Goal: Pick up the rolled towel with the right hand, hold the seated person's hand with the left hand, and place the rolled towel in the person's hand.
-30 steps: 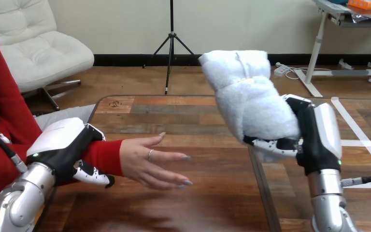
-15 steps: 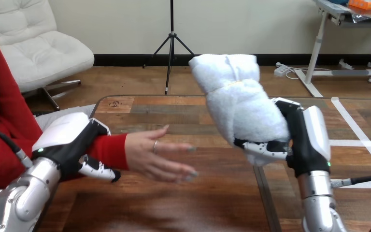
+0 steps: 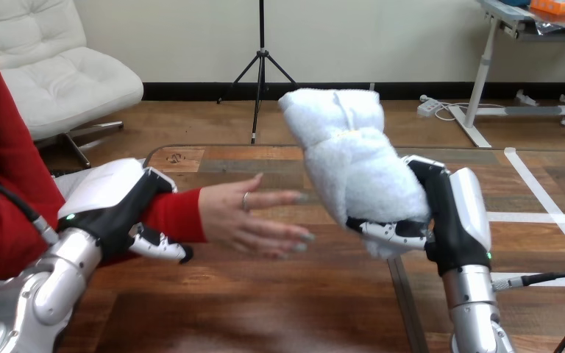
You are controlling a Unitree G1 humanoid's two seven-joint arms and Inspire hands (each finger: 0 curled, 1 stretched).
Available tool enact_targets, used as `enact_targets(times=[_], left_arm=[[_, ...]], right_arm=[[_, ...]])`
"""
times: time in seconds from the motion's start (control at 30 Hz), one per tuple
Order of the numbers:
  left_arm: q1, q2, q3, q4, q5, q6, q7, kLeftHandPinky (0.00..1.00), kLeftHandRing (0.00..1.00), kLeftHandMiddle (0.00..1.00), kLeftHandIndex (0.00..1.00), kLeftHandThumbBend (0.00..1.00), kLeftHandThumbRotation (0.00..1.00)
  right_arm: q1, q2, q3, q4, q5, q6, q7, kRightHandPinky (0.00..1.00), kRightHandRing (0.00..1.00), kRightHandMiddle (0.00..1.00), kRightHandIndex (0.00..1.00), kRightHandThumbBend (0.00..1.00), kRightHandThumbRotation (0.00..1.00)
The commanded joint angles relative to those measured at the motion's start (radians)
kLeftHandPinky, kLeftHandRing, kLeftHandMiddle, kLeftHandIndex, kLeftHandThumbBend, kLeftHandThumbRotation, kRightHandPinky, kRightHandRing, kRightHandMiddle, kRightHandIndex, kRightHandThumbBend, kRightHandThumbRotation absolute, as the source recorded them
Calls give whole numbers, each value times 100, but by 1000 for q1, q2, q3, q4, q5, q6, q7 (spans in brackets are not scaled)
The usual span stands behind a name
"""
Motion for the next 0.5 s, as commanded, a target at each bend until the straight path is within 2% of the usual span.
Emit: enact_targets(times=[0.0,0.47], left_arm=[[-203,-20,51,-63,-36,-18,63,21,26,34,34,72,0],[-220,-30,54,-67,-45,-16,58,20,26,33,34,70,0]], right_arm=[[-83,21,-14,-14,32,-10,-1,32,38,43,45,73,0],[-87,42,-13,3,34,-14,10,32,37,42,45,73,0]])
